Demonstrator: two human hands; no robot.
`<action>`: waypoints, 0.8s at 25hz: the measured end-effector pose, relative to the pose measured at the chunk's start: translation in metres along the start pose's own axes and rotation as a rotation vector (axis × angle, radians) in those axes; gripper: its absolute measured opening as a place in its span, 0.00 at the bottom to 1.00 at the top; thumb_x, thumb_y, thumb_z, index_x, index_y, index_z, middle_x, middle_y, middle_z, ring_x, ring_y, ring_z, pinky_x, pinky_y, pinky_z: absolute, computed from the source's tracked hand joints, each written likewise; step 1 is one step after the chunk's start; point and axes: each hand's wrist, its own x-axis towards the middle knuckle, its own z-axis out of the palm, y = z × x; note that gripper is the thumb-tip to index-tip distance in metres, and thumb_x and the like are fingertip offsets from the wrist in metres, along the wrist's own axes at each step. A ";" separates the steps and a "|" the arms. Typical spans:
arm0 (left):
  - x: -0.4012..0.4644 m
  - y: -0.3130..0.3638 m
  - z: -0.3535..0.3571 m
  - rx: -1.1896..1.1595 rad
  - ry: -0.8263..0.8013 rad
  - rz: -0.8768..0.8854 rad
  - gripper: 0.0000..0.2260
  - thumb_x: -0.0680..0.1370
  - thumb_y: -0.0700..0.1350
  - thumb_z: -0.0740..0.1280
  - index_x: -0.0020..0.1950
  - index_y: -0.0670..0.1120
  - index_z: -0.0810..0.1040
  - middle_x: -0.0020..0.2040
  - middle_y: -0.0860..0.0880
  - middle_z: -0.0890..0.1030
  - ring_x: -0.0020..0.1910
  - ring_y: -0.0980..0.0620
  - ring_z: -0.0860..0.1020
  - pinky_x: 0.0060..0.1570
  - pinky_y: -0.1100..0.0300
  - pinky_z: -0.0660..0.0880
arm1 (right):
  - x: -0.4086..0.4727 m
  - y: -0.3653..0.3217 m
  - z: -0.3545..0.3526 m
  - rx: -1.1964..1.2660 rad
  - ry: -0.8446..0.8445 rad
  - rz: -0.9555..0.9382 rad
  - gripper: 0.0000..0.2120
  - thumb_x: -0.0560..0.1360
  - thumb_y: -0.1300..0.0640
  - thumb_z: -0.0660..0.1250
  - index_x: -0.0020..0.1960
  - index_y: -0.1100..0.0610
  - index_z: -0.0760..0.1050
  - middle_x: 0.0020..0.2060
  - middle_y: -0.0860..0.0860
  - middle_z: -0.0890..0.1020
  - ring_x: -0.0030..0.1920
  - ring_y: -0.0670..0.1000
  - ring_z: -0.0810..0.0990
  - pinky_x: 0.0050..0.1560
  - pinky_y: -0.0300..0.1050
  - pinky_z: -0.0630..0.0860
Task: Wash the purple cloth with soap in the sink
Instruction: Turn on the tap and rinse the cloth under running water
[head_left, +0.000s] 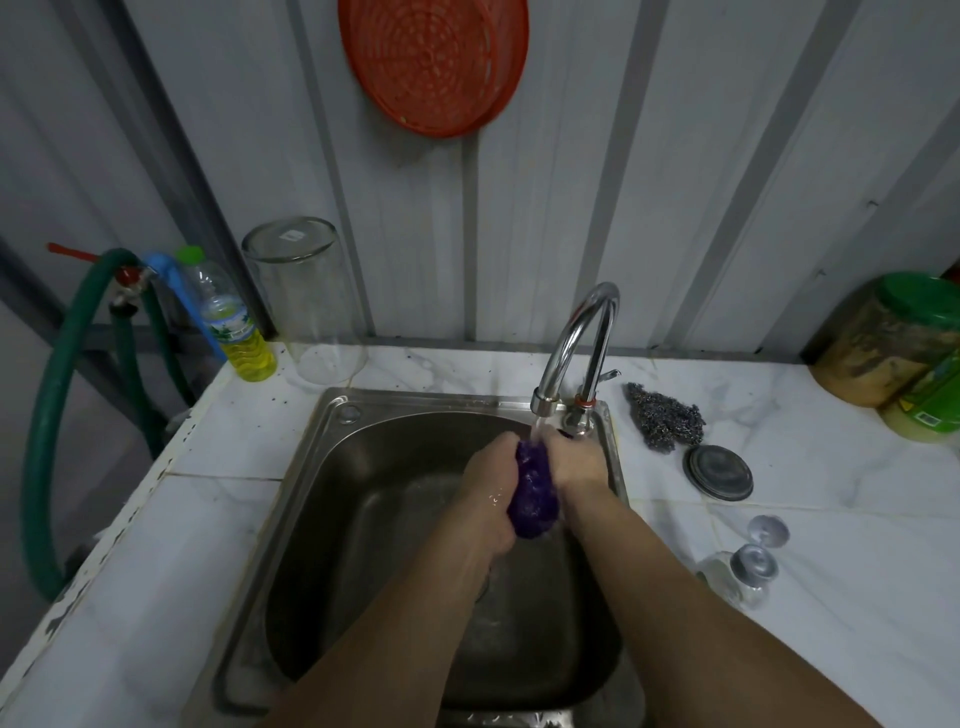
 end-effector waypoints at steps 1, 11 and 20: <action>0.001 0.002 0.001 -0.001 0.013 0.008 0.08 0.75 0.48 0.65 0.43 0.48 0.83 0.45 0.42 0.85 0.45 0.42 0.84 0.37 0.47 0.84 | 0.001 0.004 -0.001 0.069 -0.023 0.067 0.13 0.76 0.48 0.68 0.41 0.57 0.80 0.40 0.58 0.85 0.43 0.59 0.84 0.51 0.58 0.83; 0.009 0.015 -0.007 -0.166 -0.008 0.025 0.14 0.79 0.52 0.66 0.42 0.42 0.79 0.35 0.43 0.80 0.32 0.47 0.81 0.42 0.53 0.78 | -0.078 0.014 0.013 -0.133 0.052 -0.511 0.18 0.68 0.33 0.68 0.37 0.47 0.80 0.30 0.45 0.83 0.31 0.43 0.82 0.31 0.38 0.76; 0.009 -0.005 -0.002 0.041 0.014 -0.026 0.10 0.77 0.49 0.67 0.51 0.46 0.84 0.48 0.40 0.87 0.46 0.41 0.86 0.38 0.50 0.84 | 0.011 0.006 0.000 -0.105 0.110 -0.018 0.14 0.76 0.48 0.66 0.45 0.59 0.82 0.38 0.56 0.84 0.42 0.58 0.83 0.47 0.51 0.82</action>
